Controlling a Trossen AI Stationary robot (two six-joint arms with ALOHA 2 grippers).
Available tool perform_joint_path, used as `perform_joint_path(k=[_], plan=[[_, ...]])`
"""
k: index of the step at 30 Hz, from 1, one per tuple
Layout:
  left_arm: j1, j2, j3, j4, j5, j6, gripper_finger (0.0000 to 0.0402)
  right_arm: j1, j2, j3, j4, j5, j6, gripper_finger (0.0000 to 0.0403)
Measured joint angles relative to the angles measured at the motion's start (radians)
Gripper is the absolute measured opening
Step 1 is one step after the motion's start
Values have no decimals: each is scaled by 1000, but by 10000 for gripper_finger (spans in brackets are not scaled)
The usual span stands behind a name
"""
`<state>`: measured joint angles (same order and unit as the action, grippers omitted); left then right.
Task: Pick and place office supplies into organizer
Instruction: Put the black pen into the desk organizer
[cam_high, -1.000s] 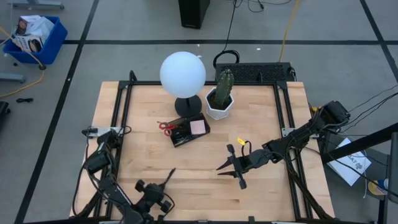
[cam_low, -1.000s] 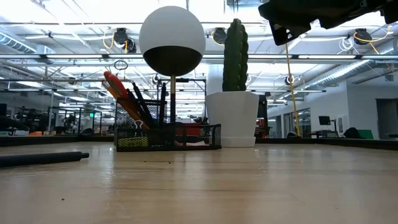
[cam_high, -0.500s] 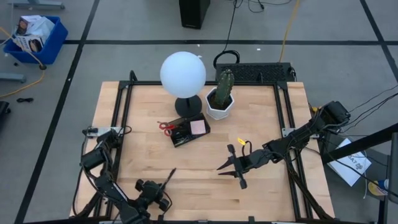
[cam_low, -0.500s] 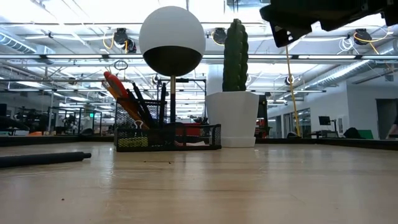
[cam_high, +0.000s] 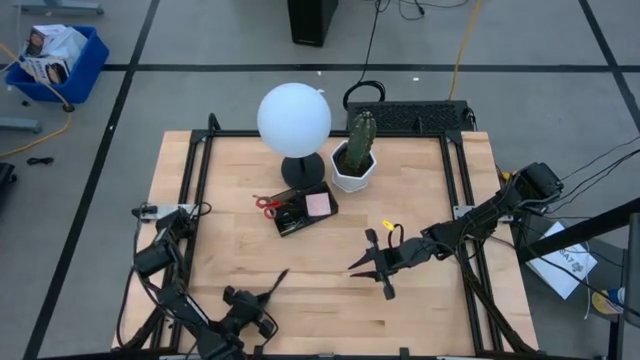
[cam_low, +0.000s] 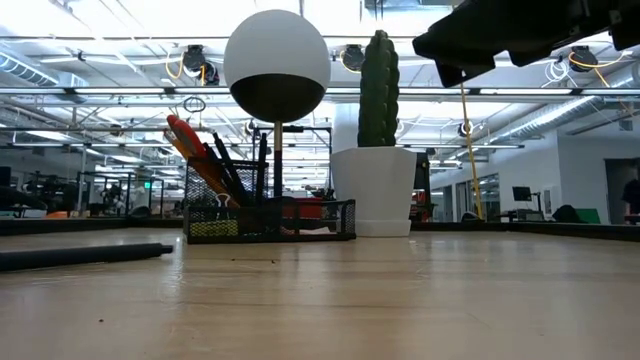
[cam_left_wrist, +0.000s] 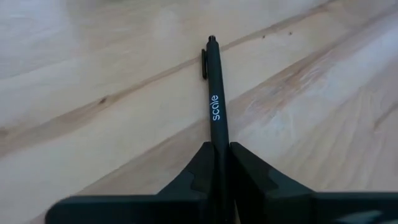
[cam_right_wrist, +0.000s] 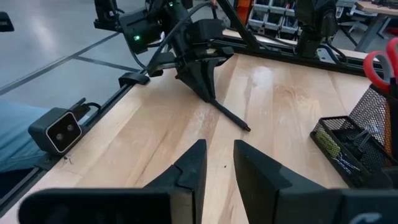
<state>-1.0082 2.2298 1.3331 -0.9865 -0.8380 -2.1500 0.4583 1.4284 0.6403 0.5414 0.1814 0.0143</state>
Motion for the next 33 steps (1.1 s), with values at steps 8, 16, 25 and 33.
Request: perform_joint_path(k=[8, 16, 25, 33], plan=[[5, 3, -1, 0, -53, 3, 34, 0, 0, 0, 0, 0, 0, 73], [29, -2, -2, -1, -90, 6, 38, 0, 0, 0, 0, 0, 0, 73], [89, -4, -1, 33, -158, 40, 33, 0, 0, -1, 1, 1, 0, 73], [131, -26, 0, 137, -262, 144, 35, -24, 0, -99, 142, 0, 93, 73]])
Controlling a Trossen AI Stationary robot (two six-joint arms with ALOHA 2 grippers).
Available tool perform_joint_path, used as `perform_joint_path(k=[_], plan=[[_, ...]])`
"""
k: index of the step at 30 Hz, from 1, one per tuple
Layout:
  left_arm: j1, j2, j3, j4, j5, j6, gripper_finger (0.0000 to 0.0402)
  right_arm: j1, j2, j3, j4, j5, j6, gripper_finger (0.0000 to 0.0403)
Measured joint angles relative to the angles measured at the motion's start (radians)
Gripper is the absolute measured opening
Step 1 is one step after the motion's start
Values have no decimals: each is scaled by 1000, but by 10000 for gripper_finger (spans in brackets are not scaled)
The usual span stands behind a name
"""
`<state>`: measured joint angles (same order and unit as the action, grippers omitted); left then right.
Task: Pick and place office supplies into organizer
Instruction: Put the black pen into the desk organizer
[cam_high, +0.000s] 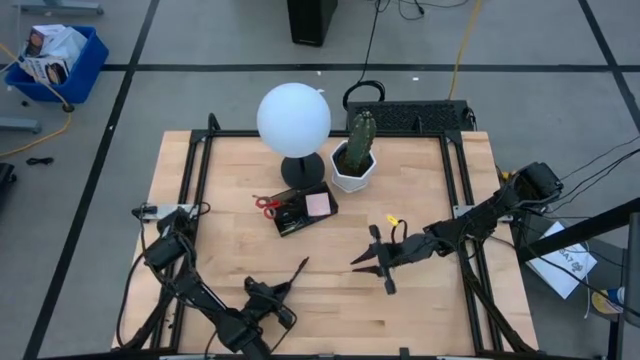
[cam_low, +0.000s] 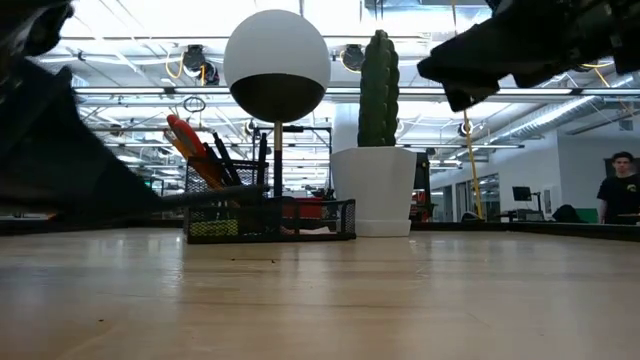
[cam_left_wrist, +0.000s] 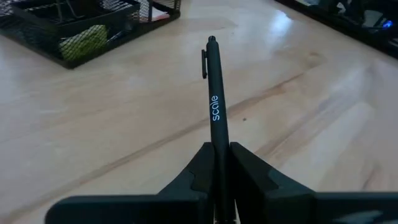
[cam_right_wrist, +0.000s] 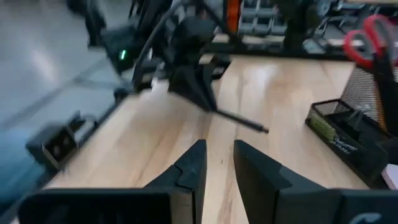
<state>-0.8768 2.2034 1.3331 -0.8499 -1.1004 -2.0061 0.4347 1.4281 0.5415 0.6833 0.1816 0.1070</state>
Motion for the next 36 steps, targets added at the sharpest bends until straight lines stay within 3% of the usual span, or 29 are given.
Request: perform_joint_path(k=[4, 8, 13, 20, 25, 29, 36], plan=[[19, -41, 0, 34, -9, 93, 33, -27, 0, -110, 245, -5, 107, 75], [33, -83, 1, 109, -61, 221, 33, -67, 0, -188, 402, -85, 216, 88], [67, -127, 2, 216, -85, 412, 35, -88, 0, -201, 408, -105, 274, 131], [127, -149, 1, 396, -76, 681, 33, -85, 23, -188, 447, -109, 341, 229], [165, -151, 2, 569, -49, 880, 35, -87, 49, -164, 446, -133, 475, 277], [186, -151, 2, 665, -32, 991, 33, -87, 85, -144, 454, -132, 481, 292], [192, -151, 2, 732, -30, 1040, 35, -86, 108, -109, 439, -131, 498, 280]])
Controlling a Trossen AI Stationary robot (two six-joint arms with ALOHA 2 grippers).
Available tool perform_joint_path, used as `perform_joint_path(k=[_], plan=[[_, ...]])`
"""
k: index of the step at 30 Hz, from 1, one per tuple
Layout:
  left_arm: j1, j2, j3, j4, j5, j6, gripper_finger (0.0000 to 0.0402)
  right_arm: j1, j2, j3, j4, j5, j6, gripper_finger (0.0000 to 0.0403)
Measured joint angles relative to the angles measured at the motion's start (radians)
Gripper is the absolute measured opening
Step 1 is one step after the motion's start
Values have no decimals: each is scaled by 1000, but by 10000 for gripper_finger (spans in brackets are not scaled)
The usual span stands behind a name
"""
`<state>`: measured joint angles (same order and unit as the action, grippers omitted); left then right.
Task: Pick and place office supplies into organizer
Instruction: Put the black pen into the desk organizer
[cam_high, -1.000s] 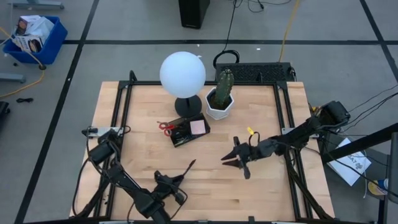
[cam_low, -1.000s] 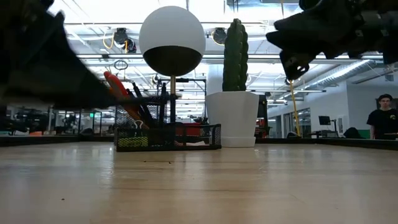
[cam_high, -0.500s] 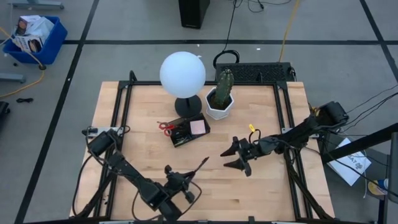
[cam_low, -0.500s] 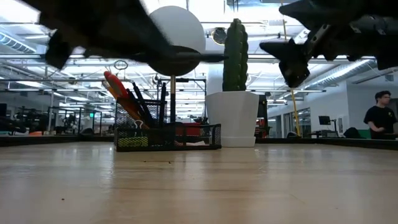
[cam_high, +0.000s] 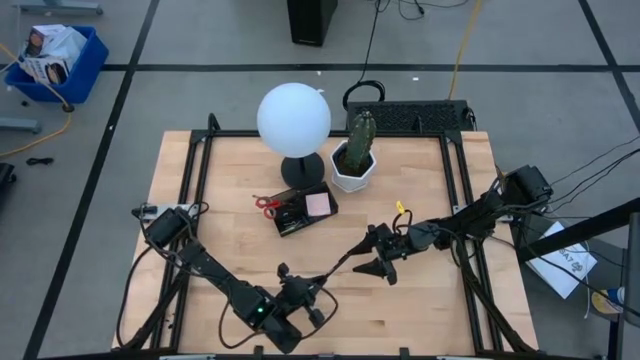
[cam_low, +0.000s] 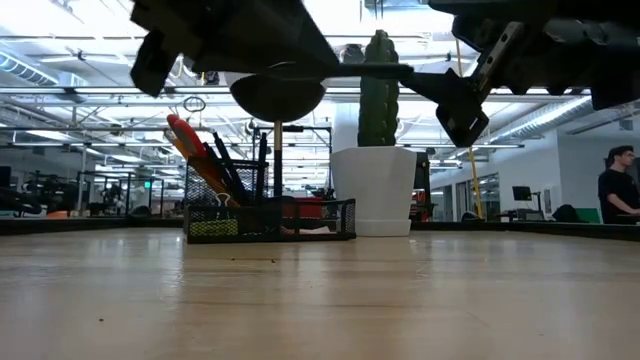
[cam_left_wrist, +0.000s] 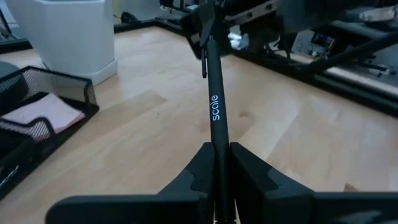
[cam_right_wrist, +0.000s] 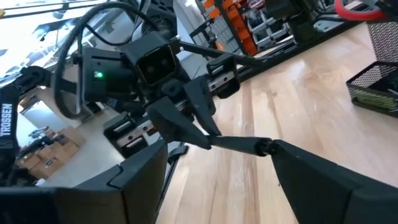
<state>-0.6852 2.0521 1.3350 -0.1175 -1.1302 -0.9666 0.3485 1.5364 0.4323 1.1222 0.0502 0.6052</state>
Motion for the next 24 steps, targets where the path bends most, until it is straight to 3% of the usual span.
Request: perform_joint_path(k=[16, 20, 24], plan=[[37, 0, 0, 129, 42, 157, 35, 0, 0, 14, 3, -1, -33, 252], [46, 0, 0, 131, 64, 163, 33, 0, 0, 23, -25, 0, -40, 211], [44, 0, 0, 135, 63, 170, 33, 0, 0, 24, -34, 1, -52, 143]])
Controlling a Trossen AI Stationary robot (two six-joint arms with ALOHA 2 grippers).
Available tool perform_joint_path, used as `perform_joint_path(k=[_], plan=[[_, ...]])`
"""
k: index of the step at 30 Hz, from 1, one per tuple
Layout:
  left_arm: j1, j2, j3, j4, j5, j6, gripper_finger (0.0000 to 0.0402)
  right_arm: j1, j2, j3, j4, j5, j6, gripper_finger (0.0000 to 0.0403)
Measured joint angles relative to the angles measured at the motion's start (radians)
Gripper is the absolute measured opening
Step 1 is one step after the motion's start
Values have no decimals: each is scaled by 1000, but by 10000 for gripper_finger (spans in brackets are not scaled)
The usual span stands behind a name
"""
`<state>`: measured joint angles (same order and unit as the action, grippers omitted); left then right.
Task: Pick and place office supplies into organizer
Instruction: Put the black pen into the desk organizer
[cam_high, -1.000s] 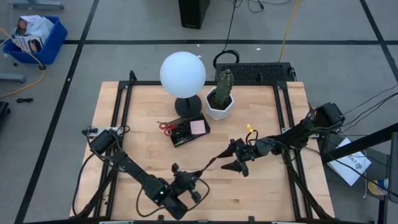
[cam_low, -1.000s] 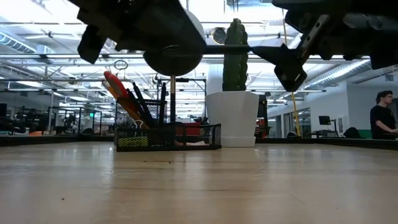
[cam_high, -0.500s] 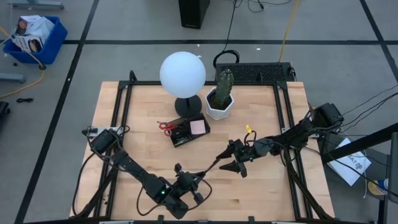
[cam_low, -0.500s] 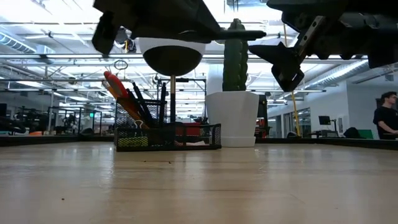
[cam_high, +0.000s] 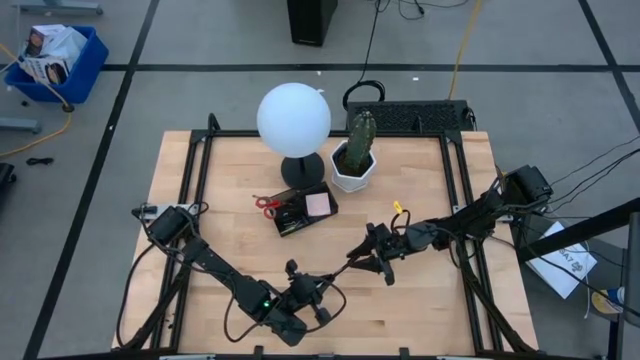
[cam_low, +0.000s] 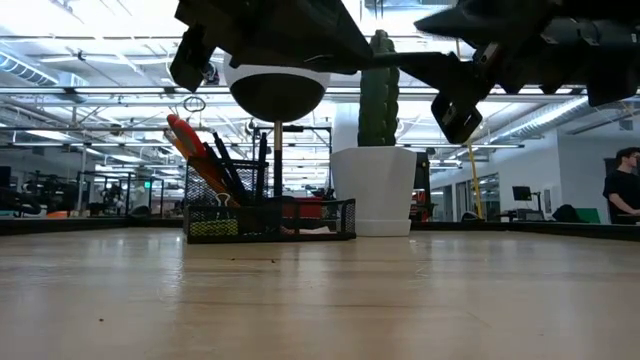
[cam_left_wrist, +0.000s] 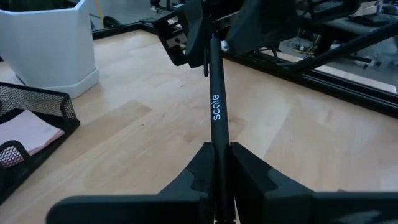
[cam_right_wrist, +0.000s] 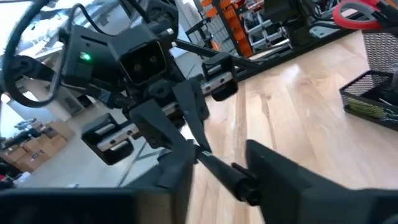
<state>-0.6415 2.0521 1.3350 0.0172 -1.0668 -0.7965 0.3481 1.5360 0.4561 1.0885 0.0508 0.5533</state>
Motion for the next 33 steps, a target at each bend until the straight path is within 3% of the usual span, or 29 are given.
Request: perform_joint_path(k=[5, 13, 18, 26, 33], plan=[[0, 0, 0, 34, 1, 47, 35, 0, 0, 1, -2, -6, -24, 45], [0, 0, 0, 49, 0, 57, 39, 1, -2, 2, 5, -4, -63, 40], [3, -6, -1, 27, -27, 53, 117, 1, 1, 2, -10, 6, -80, 40], [-21, -127, 0, -297, 59, -115, 241, 1, 0, 1, -31, 69, -111, 40], [-91, -157, 0, -665, 85, -448, 251, 0, 0, 26, -49, 137, -217, 40]])
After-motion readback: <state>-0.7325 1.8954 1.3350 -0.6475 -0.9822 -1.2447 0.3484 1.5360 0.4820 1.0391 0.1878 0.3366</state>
